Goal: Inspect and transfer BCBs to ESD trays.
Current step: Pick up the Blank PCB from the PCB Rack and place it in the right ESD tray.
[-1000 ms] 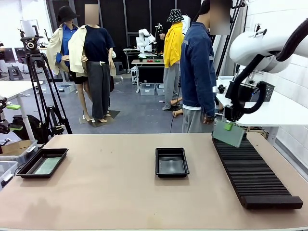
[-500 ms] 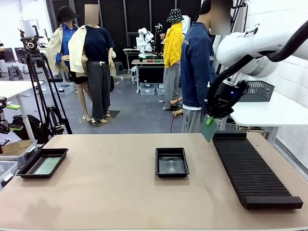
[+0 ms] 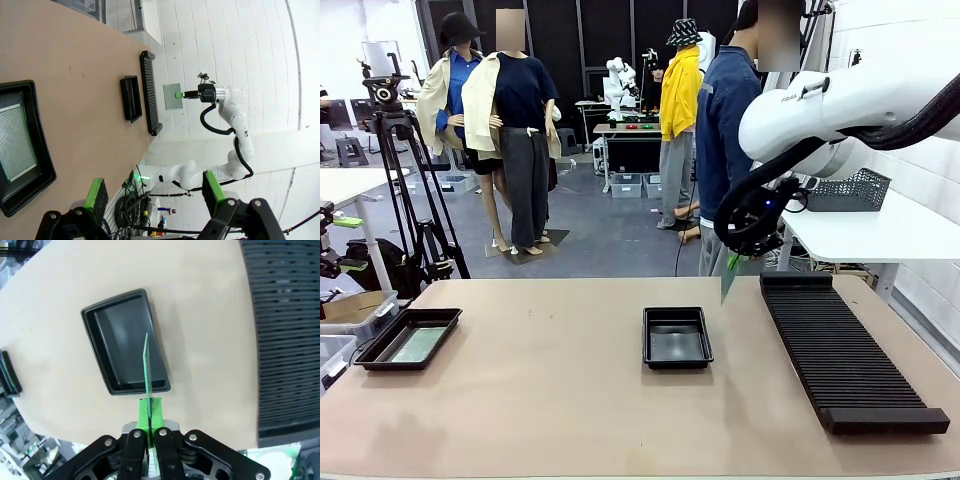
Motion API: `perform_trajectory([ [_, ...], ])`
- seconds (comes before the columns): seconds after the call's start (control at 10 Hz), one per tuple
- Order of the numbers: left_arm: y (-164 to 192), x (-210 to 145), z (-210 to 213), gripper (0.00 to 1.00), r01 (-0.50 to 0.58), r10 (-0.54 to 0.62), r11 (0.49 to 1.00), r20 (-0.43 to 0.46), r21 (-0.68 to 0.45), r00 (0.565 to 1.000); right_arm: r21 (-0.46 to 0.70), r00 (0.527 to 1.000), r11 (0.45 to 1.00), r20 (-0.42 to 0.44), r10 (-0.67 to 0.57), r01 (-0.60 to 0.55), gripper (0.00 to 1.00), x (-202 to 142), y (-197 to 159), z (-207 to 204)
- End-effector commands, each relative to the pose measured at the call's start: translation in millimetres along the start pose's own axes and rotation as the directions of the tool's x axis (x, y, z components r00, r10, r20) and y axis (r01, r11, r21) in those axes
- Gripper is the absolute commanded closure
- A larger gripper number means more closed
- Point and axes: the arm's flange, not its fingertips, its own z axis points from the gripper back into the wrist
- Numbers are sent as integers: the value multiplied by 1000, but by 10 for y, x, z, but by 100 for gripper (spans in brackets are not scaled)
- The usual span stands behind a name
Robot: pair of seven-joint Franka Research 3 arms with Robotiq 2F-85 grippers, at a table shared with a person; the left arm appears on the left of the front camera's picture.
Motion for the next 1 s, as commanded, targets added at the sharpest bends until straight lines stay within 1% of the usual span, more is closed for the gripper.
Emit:
perform_trajectory([
  [0.0, -16, 11, 7, 0, -3, 3, 1000, 7, 9, 1000, 26, 1000, 999, -7, -23, 24, 100, -44, 28, -80],
  [0.2, -16, 11, 7, 0, -3, 3, 1000, 7, 9, 1000, 34, 1000, 999, -18, -14, 15, 100, -112, 25, -177],
  [0.4, -16, 11, 7, 0, -3, 3, 1000, 7, 9, 1000, 79, 1000, 997, -16, 3, -2, 100, -156, 27, -292],
  [0.5, -16, 11, 7, 0, -3, 3, 1000, 7, 9, 1000, 96, 999, 995, -36, 15, -12, 100, -183, 43, -354],
  [0.7, -16, 11, 7, 0, -3, 3, 1000, 7, 9, 1000, 166, 995, 985, -78, 55, -41, 100, -179, 100, -466],
  [0.9, -16, 11, 7, 0, -3, 3, 1000, 7, 9, 1000, 213, 994, 976, -81, 71, -52, 100, -161, 198, -609],
])
